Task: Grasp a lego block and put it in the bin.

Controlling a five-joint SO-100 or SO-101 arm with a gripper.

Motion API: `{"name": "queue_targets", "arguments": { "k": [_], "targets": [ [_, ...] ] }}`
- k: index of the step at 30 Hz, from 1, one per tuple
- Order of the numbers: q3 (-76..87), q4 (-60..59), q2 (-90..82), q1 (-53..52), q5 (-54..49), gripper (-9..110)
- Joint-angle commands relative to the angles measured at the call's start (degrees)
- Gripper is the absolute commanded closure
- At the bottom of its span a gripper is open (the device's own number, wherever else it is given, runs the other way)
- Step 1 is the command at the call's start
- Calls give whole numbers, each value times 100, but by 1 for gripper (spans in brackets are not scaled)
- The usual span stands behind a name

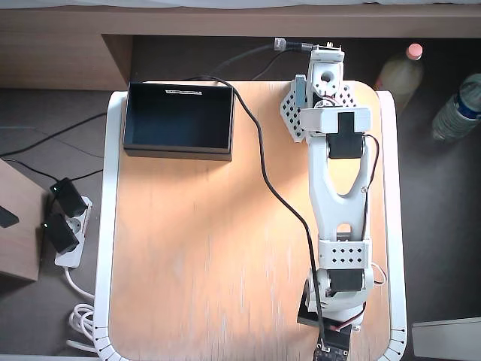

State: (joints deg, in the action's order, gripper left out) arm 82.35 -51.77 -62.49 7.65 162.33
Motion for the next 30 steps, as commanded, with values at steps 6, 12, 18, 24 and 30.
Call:
{"name": "queue_targets", "arguments": {
  "k": [6,12,18,24,30],
  "targets": [
    [-703,-668,-1538,-105,185,102],
    [-694,-1178,-2232,-360,396,102],
    [-686,-1934,-3085,-650,562,102],
    [-677,-2786,-4096,-1099,844,102],
    [-668,-3595,-4957,-1969,1204,102]
  ]
}}
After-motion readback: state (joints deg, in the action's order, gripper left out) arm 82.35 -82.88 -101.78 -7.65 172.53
